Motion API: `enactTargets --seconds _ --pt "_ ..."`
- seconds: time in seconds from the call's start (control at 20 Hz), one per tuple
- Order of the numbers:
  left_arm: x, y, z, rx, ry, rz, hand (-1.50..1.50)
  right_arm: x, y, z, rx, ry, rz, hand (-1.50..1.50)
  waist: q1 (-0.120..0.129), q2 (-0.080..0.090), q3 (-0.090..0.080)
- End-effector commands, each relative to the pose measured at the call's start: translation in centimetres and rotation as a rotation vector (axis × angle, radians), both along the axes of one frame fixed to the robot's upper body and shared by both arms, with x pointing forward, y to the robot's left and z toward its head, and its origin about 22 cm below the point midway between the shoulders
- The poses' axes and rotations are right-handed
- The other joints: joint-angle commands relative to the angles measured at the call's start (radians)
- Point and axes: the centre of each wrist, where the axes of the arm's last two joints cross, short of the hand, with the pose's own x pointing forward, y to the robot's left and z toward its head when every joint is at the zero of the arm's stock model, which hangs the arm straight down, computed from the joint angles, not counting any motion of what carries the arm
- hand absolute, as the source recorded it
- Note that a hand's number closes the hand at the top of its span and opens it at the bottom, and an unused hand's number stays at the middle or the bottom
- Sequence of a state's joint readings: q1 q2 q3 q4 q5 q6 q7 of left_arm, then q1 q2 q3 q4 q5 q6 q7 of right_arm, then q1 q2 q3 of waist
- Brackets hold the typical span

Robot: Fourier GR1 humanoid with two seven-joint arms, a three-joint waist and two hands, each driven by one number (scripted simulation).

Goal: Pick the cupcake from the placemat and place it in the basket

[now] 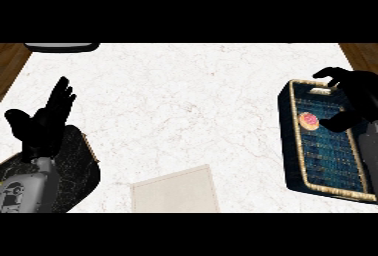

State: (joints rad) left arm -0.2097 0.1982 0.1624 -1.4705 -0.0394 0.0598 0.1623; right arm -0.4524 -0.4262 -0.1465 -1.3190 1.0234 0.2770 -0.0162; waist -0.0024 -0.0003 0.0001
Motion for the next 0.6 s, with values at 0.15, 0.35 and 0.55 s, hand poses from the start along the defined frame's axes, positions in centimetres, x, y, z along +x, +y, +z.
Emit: enactTargets --seconds 0.15,0.35,0.55 --pt "-0.5 -0.4 0.2 0.001 -0.008 -0.002 0.00 -0.7 -1.0 0.6 0.312 -0.130 -0.041 -1.50 0.000 -0.001 0.000" --pt "-0.7 -0.6 -0.4 -0.004 0.023 -0.002 0.00 -1.7 -1.9 3.2 0.512 -0.195 -0.128 -1.50 -0.013 -0.006 0.000" --pt "-0.5 -0.1 -0.3 0.004 0.005 0.013 0.00 -4.2 -5.9 4.7 0.625 -0.175 -0.200 -1.50 -0.018 -0.005 -0.001"
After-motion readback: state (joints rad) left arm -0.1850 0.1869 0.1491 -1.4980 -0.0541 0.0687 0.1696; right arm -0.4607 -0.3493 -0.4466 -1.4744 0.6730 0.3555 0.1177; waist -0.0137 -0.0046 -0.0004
